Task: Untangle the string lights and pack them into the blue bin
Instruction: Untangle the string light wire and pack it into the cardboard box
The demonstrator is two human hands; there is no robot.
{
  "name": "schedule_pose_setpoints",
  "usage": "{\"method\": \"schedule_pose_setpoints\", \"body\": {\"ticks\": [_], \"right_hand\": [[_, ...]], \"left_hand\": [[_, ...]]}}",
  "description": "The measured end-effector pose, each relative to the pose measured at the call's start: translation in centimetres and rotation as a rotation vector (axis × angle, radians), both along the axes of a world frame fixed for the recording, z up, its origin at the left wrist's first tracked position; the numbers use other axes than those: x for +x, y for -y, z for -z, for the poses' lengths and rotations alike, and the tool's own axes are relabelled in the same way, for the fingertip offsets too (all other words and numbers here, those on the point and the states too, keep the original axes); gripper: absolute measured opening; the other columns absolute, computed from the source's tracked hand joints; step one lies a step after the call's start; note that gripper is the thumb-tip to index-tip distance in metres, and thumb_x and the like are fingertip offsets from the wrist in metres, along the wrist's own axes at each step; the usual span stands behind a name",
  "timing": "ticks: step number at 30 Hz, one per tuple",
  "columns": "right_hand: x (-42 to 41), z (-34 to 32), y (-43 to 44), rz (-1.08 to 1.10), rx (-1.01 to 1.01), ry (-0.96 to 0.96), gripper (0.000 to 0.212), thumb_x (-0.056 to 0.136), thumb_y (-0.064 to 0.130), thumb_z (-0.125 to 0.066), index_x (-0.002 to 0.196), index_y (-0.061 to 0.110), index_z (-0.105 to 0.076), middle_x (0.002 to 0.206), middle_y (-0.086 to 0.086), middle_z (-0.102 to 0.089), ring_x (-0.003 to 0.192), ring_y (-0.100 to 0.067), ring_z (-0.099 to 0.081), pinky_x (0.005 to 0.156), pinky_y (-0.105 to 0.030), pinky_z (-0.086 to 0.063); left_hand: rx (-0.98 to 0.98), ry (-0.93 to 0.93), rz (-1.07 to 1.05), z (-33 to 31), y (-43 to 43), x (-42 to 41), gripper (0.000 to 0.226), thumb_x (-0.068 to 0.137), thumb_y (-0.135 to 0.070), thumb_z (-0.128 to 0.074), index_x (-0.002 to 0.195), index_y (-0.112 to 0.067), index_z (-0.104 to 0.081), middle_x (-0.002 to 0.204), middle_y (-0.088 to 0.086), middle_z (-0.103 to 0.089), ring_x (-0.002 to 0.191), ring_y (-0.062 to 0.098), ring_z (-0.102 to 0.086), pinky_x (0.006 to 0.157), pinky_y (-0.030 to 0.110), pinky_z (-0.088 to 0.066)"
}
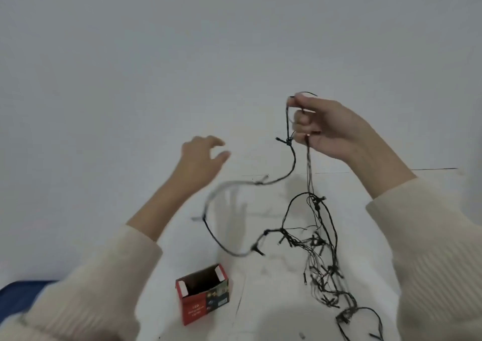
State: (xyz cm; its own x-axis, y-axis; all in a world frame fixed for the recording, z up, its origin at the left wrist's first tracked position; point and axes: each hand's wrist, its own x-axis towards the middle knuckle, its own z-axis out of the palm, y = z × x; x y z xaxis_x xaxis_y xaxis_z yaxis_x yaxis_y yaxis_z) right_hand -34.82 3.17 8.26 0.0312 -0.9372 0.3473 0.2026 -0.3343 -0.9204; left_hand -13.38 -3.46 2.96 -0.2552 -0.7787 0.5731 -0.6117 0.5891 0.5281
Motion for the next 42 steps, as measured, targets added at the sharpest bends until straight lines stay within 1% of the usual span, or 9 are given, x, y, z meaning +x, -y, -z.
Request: {"method": "schedule_pose_setpoints", "body": {"ticks": [6,11,14,18,21,25,29,36,42], "right_hand": [[2.5,-1.1,0.8,-0.081,-0.018,0.144,0.013,0.093,0.007,-0.048,0.09,0.007,-0.06,0.062,-0.005,-0.064,0.057,-0.017,-0.064,0.061,-0.027,-0.056],[-0.4,-1.0,1.0,0.007,-0.078,0.391,0.019,0.096,0.0,-0.039,0.086,0.007,-0.053,0.062,-0.011,-0.069,0.059,-0.022,-0.069,0.061,-0.031,-0.059],[-1.8,-0.1,1.3,0.121,-0.125,0.422,0.018,0.098,0.002,-0.036,0.087,0.008,-0.05,0.062,-0.012,-0.069,0.062,-0.025,-0.069,0.064,-0.034,-0.059],[-3.3,1.8,1.7,0.42,0.04,-0.24,0.011,0.096,0.006,-0.043,0.097,0.004,-0.054,0.067,-0.013,-0.067,0.059,-0.023,-0.065,0.066,-0.037,-0.056],[-3.2,2.6,1.5,0.594,0.132,-1.015,0.028,0.093,0.031,-0.055,0.097,0.006,-0.066,0.085,-0.009,-0.07,0.068,-0.019,-0.062,0.065,-0.029,-0.051],[-0.3,1.9,0.9,0.174,-0.009,-0.666,0.067,0.082,0.067,-0.046,0.12,0.013,-0.058,0.101,0.005,-0.064,0.105,-0.013,-0.061,0.092,-0.033,-0.047],[0.0,1.9,0.5,0.091,0.043,-0.506,0.029,0.09,0.037,-0.057,0.083,0.01,-0.062,0.05,0.003,-0.034,0.042,-0.012,-0.037,0.05,-0.022,-0.046],[-5.0,1.0,0.7,0.34,-0.046,0.176,0.032,0.096,0.029,-0.05,0.067,0.015,-0.049,0.038,0.009,-0.023,0.032,-0.006,-0.016,0.035,-0.018,-0.014],[-3.6,2.3,0.2,0.492,0.011,-1.135,0.029,0.086,0.045,-0.06,0.092,0.018,-0.068,0.079,0.001,-0.062,0.075,-0.015,-0.056,0.069,-0.025,-0.042]], "left_hand": [[0.649,-0.46,0.83,1.1,-5.1,-6.6,0.029,0.099,-0.036,-0.034,0.109,-0.018,-0.054,0.094,0.004,-0.069,0.091,0.016,-0.064,0.087,0.03,-0.049],[0.543,0.126,0.686,5.0,-3.2,-4.7,0.018,0.096,-0.03,-0.048,0.092,-0.017,-0.061,0.082,-0.001,-0.068,0.086,0.015,-0.065,0.091,0.032,-0.047],[0.572,0.012,0.616,5.2,-1.9,-3.5,0.024,0.098,-0.022,-0.044,0.085,-0.012,-0.062,0.072,0.0,-0.066,0.078,0.017,-0.068,0.086,0.024,-0.05],[0.588,-0.637,0.67,1.6,-1.4,-3.0,0.026,0.099,-0.02,-0.04,0.083,-0.011,-0.058,0.054,-0.004,-0.052,0.052,0.013,-0.057,0.062,0.024,-0.055],[0.373,-0.358,0.558,-2.2,-1.7,-3.0,0.026,0.099,-0.025,-0.042,0.084,-0.014,-0.059,0.057,-0.003,-0.046,0.045,0.01,-0.041,0.047,0.018,-0.043],[0.296,0.046,0.573,-5.1,-2.3,-4.3,0.028,0.099,-0.029,-0.043,0.086,-0.013,-0.062,0.058,-0.005,-0.041,0.046,0.009,-0.034,0.047,0.017,-0.036],[0.296,-0.101,0.474,-5.4,-1.1,-3.2,0.02,0.091,-0.031,-0.058,0.079,-0.015,-0.062,0.047,-0.013,-0.041,0.043,0.007,-0.032,0.043,0.015,-0.032],[0.549,0.169,0.477,0.2,1.3,1.4,0.019,0.093,-0.024,-0.056,0.09,-0.009,-0.067,0.057,-0.004,-0.047,0.053,0.012,-0.048,0.065,0.025,-0.048],[0.325,-0.071,0.421,-2.4,0.7,0.0,0.029,0.098,-0.028,-0.044,0.097,-0.01,-0.066,0.06,-0.002,-0.048,0.052,0.012,-0.045,0.058,0.022,-0.046]]}}
